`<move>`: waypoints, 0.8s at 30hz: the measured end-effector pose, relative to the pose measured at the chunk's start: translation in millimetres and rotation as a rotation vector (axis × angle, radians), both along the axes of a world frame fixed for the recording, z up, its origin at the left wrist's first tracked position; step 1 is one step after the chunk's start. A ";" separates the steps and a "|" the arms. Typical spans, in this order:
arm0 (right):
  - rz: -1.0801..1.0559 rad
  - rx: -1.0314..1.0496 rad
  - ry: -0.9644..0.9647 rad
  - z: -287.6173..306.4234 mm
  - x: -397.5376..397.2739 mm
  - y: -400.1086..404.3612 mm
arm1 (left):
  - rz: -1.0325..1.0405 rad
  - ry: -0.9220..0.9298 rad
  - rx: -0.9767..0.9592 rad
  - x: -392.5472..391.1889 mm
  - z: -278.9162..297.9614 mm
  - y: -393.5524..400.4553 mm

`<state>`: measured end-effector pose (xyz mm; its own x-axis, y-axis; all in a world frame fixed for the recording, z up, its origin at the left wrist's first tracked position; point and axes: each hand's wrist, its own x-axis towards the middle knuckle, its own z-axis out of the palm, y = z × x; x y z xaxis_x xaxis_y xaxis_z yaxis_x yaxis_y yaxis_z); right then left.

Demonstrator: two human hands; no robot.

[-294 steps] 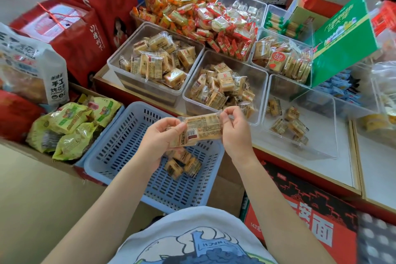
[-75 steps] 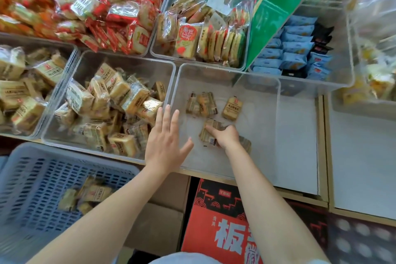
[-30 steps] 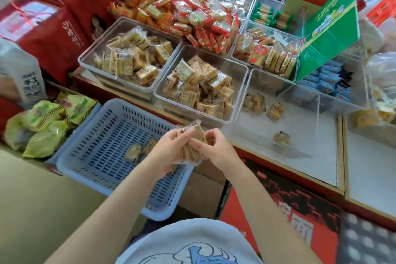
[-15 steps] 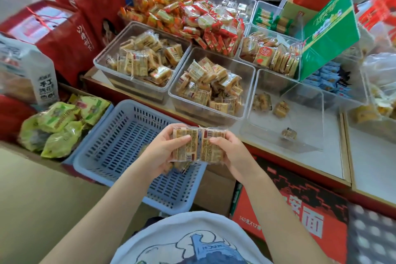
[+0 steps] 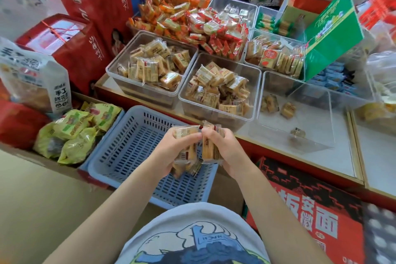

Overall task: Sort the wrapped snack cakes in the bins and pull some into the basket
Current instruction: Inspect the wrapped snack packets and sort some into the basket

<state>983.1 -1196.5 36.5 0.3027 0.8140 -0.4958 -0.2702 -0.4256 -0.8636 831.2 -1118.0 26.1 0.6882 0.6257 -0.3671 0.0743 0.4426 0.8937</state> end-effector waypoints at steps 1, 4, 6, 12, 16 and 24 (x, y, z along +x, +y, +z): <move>0.011 0.012 0.015 -0.7 0.6 1.4 | 0.040 0.010 -0.005 0.4 0.1 1.8; 0.018 0.040 0.053 5.4 2.8 2.6 | 0.092 0.037 -0.074 0.0 -0.8 6.6; 0.040 0.077 0.039 6.3 3.7 1.1 | 0.087 0.032 -0.070 1.2 1.6 7.8; -0.043 0.060 -0.019 6.5 6.0 -2.4 | 0.107 0.089 -0.064 8.8 2.4 4.2; -0.047 0.063 -0.022 5.9 8.1 -5.9 | 0.096 0.071 -0.078 8.4 0.4 4.5; -0.075 0.058 -0.040 2.7 8.2 -6.1 | 0.108 0.100 -0.080 11.4 1.0 1.2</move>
<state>991.3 -1202.5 39.1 0.3823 0.8152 -0.4351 -0.2642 -0.3548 -0.8968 842.6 -1116.7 27.1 0.5761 0.6603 -0.4818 0.1089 0.5222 0.8458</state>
